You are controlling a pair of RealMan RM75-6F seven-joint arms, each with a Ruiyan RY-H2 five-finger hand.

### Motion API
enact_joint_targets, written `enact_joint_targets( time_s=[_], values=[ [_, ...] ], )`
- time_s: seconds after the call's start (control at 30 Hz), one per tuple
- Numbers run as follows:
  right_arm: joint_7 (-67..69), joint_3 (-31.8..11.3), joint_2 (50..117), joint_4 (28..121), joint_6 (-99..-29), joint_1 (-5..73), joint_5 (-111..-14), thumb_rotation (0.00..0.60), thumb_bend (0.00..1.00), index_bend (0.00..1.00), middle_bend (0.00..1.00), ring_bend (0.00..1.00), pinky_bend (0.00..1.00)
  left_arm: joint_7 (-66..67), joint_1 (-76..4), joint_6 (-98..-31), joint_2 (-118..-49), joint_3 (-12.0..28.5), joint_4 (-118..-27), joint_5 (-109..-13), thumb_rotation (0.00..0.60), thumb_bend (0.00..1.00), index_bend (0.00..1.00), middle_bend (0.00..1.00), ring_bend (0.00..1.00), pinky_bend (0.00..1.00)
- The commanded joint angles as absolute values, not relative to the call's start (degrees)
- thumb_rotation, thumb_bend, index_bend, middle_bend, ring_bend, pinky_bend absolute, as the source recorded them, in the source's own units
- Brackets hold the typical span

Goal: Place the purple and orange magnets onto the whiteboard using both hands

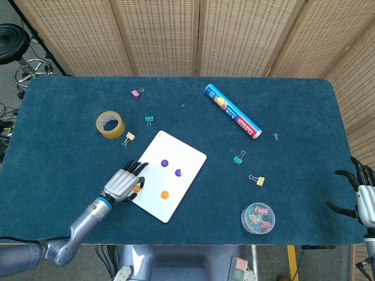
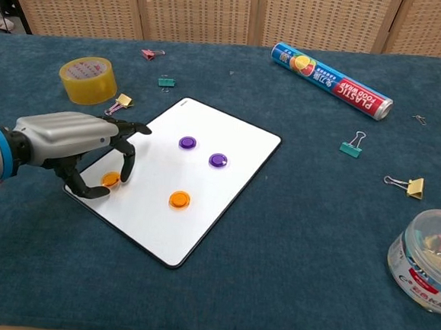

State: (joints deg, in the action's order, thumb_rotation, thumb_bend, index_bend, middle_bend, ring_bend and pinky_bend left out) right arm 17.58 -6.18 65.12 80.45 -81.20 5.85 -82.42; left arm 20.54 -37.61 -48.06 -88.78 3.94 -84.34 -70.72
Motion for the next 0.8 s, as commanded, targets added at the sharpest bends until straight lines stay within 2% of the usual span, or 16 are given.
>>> enact_joint_targets(
  time_s=[0.03,0.3,0.8],
  values=[
    [17.58,-6.16,65.13,80.43,-81.14,5.87,-82.42,0.600,0.00,0.27,0.00,0.00,0.00,21.10,-38.56,-47.53,-89.93,4.99,-82.82,-69.11,0.600,0.35,0.52,0.00,0.00,0.00],
    [17.55,-6.26,65.20,80.17,-80.82,5.93,-82.06,0.600,0.00,0.27,0.00,0.00,0.00,22.51,-40.90,-46.63,-91.88,6.45,-81.61,-66.15,0.600,0.35,0.52,0.00,0.00,0.00],
    [17.91,-6.32,65.10,80.09,-80.83,5.89,-82.03,0.600,0.00,0.27,0.00,0.00,0.00,24.90,-42.63,-47.44,-93.16,6.13,-82.54,-63.61,0.600,0.35,0.52,0.00,0.00,0.00]
  ],
)
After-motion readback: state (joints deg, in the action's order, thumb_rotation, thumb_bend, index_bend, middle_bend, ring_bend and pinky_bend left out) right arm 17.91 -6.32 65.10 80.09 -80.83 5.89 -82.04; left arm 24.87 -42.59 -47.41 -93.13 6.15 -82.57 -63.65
